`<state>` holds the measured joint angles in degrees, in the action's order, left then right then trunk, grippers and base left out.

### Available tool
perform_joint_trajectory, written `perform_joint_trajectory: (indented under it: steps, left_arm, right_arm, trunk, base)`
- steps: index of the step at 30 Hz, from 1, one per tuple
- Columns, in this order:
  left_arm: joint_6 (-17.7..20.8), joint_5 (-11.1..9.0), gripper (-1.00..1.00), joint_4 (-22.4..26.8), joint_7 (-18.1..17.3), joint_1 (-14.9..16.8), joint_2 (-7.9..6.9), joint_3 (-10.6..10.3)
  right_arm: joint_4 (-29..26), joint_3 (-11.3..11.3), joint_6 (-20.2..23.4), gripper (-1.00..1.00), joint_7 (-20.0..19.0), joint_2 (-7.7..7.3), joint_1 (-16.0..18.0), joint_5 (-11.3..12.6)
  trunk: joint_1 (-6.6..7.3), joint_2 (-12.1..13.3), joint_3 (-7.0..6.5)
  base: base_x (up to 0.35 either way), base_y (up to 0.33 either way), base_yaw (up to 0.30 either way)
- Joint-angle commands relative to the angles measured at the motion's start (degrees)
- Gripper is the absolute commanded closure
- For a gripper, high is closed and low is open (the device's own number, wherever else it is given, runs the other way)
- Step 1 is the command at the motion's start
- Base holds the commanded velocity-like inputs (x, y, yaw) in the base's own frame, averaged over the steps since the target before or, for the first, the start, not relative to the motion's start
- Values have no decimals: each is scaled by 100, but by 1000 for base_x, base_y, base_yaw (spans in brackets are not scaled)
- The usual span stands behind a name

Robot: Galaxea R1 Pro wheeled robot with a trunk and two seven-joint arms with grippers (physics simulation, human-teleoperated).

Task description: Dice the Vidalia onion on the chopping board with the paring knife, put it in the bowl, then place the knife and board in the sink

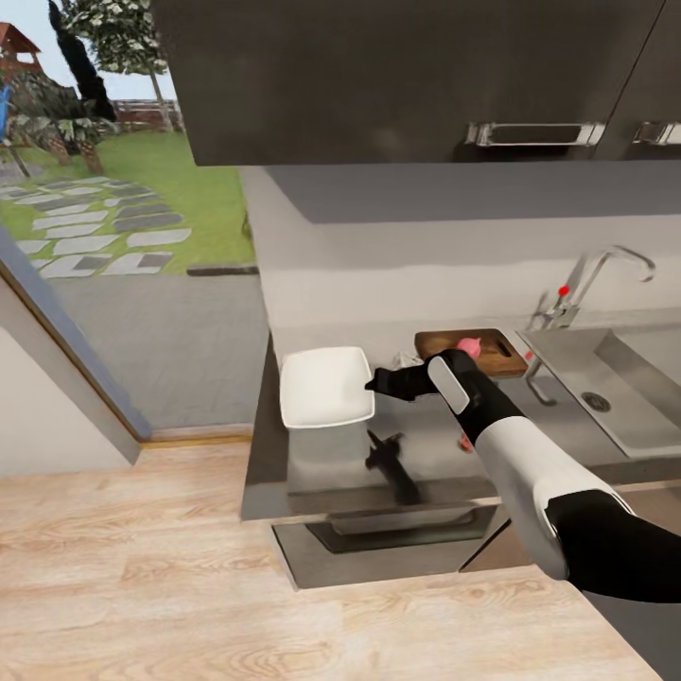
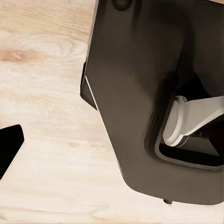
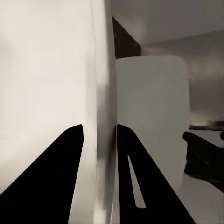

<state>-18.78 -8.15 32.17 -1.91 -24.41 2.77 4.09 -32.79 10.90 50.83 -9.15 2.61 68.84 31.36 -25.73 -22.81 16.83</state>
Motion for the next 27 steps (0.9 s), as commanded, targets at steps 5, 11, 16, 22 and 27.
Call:
perform_joint_trajectory:
  steps: [5,11,16,22,27]
  left_arm:
    - [-2,-38,-100,5,-20,-3,4,13]
    - [-2,-33,-100,-44,-20,-3,4,13]
    - [-2,-32,-100,-111,-21,-3,11,13]
    - [-2,-29,-100,-197,-20,-3,13,13]
    - [-2,-30,-100,-202,-20,-3,13,13]
  right_arm:
    - [1,5,-5,100,-200,-116,6,-47]
    - [50,11,-14,100,-255,-298,6,-39]
    - [70,17,-28,100,-262,-322,6,-33]
    - [32,17,-29,100,-246,-322,6,-10]
    - [35,17,-29,100,-245,-322,6,-12]
  trunk:
    - [-5,-11,9]
    - [-5,-11,9]
    - [-5,-11,9]
    - [-5,-11,9]
    - [-5,-11,10]
  base:
    - [85,77,0]
    - [13,12,0]
    - [1,1,0]
    - [0,0,0]
    - [0,0,0]
